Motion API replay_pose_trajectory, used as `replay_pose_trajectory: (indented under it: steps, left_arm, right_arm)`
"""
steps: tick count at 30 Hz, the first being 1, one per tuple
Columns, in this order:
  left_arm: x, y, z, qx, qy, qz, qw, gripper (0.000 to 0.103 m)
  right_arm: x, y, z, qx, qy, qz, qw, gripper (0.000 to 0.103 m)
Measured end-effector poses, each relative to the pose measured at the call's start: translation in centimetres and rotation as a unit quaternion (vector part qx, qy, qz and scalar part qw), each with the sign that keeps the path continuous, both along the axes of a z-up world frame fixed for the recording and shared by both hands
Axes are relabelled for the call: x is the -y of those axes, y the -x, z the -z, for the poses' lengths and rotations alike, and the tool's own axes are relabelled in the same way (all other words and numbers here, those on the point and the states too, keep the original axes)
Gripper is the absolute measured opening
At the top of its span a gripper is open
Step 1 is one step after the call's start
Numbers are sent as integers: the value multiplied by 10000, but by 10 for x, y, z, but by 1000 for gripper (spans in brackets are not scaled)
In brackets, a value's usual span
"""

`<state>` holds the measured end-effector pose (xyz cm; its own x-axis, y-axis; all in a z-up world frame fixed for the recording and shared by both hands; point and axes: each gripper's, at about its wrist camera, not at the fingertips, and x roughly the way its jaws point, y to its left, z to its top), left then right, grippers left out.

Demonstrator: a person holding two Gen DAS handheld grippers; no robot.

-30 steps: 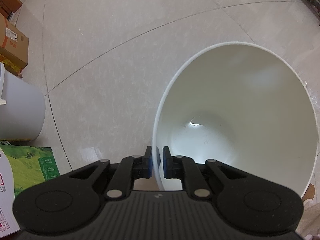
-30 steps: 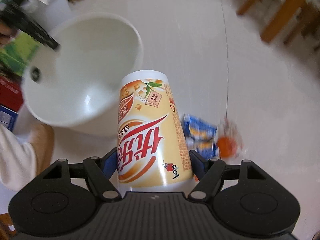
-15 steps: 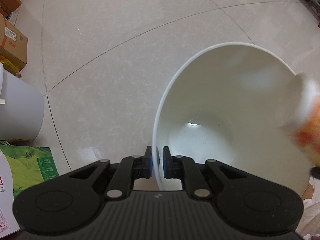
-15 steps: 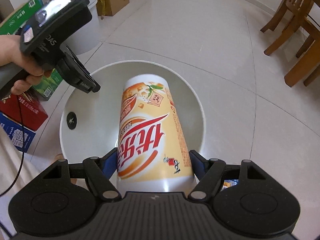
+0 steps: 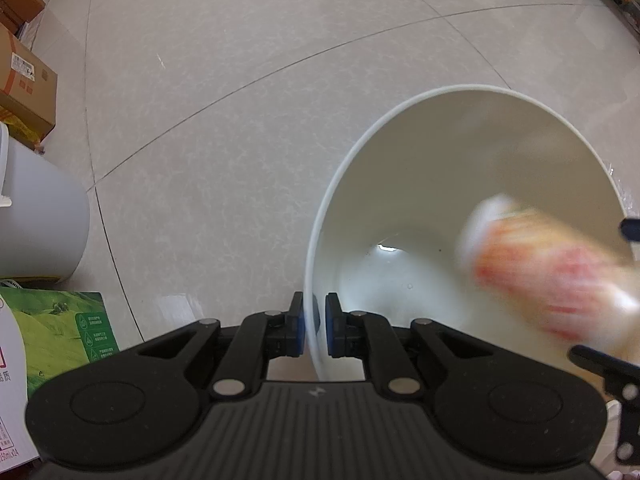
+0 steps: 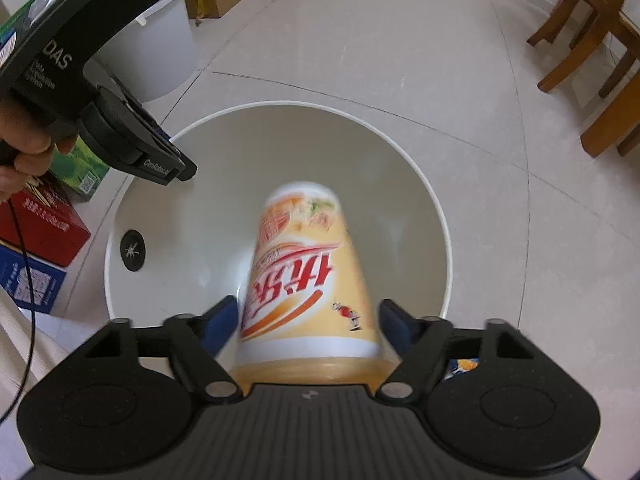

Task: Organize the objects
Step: 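Carry the cup over the white bin and open the right gripper, then grasp the orange with the right gripper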

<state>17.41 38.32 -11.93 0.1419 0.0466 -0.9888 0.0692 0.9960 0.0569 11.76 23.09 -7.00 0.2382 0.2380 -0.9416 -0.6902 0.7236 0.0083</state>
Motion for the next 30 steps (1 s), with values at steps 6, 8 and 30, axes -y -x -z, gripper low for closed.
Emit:
replay_pose_trajectory:
  steps: [6,8,30]
  left_arm:
    - [0,1,0,8,8,14,10000,8]
    - [-1,1,0,5,3,7,10000,8]
    - [1,1,2,-13,-46,18,10000,7]
  right_arm:
    - [39,3,-24,491,-117,285,9983,89]
    - [64,3,-30,662,-131,489,9965,89]
    - [238,-12,165,-231,869,2486,9644,96]
